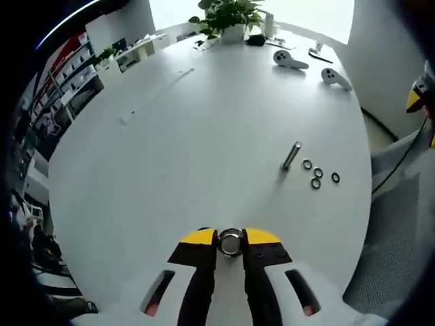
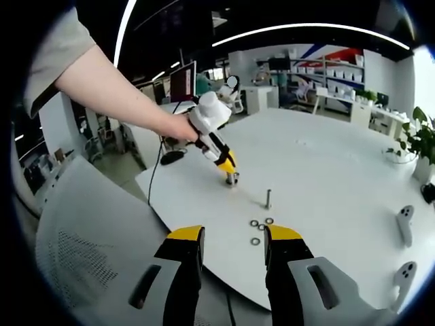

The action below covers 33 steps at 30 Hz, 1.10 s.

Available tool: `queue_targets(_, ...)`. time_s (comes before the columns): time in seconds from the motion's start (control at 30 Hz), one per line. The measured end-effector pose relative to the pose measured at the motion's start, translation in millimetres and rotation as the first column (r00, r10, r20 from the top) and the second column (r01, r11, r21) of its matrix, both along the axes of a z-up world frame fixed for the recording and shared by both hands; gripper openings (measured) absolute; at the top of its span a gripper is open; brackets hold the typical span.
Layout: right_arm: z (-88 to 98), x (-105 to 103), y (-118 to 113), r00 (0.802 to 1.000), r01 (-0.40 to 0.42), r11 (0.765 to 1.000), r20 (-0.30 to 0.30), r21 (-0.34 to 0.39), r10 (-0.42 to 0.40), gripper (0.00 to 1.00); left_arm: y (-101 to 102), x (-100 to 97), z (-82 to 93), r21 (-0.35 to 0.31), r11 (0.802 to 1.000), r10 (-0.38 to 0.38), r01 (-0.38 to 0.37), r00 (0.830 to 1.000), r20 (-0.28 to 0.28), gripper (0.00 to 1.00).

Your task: Place the washer onto the threaded stud by aligning its center hole with the stud, sliding it down to the base, and recovering from edge contact or off-axis alignment until the washer reaches the visible bottom stop.

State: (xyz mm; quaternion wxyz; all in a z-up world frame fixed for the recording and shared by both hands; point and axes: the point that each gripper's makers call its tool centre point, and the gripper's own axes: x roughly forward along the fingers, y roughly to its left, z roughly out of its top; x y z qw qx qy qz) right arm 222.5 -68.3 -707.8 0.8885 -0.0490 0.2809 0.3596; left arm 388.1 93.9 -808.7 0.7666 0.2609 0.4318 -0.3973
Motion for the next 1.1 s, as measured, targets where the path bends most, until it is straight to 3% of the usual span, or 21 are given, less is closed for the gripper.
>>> queue_targets(0.1, 0.0, 0.0, 0.2, 1.0, -0.001, 1.0, 0.0, 0.0, 0.001, 0.37, 2.0, 3.5, 8.2, -0.011, 1.0, 0.027, -0.027, 0.999, 0.045, 0.14)
queue_targets(0.2, 0.3, -0.8, 1.6, 1.0, -0.009, 1.0, 0.0, 0.0, 0.009, 0.37, 5.7, -0.3, 14.9, -0.055, 0.994, 0.102, -0.099, 0.993, 0.059, 0.17)
queue_targets(0.33, 0.2, -1.6, 2.5, 1.0, -0.015, 1.0, -0.002, 0.001, 0.015, 0.37, 19.7, -11.2, 20.1, -0.089, 0.98, 0.186, -0.177, 0.977, 0.104, 0.21)
queue_targets(0.4, 0.0, -2.2, 3.1, 1.0, -0.019, 1.0, -0.003, 0.0, 0.019, 0.37, 23.1, -19.9, 25.4, -0.136, 0.962, 0.255, -0.238, 0.959, 0.123, 0.24)
queue_targets(0.5, -0.1, -3.0, 4.3, 1.0, -0.027, 1.0, -0.004, 0.001, 0.027, 0.37, 28.9, -41.2, 19.5, -0.205, 0.91, 0.378, -0.36, 0.924, 0.055, 0.27)
queue_targets(0.63, -0.8, -5.0, 6.7, 0.999, -0.043, 0.999, -0.007, -0.002, 0.043, 0.37, 26.9, -74.3, 11.0, -0.21, 0.885, 0.43, -0.416, 0.903, 0.02, 0.28)
queue_targets(0.7, -0.9, -5.6, 7.4, 0.999, -0.048, 0.999, -0.008, -0.002, 0.048, 0.37, 29.2, -79.6, 10.8, -0.219, 0.869, 0.457, -0.443, 0.89, 0.013, 0.29)
queue_targets(0.8, -0.3, -5.9, 7.8, 0.999, -0.052, 0.999, -0.005, -0.001, 0.052, 0.37, 24.5, -89.9, 15.5, -0.272, 0.82, 0.522, -0.503, 0.853, -0.001, 0.3)
queue_targets(0.97, 0.6, -6.5, 8.7, 0.998, -0.058, 0.998, -0.001, 0.001, 0.058, 0.37, 20.6, -104.9, 25.6, -0.297, 0.807, 0.537, -0.511, 0.844, 0.008, 0.3)
queue_targets(1.1, -1.7, -7.9, 10.0, 0.998, -0.069, 0.998, -0.007, -0.008, 0.069, 0.37, 19.9, -107.5, 48.3, -0.361, 0.769, 0.574, -0.527, 0.818, 0.029, 0.31)
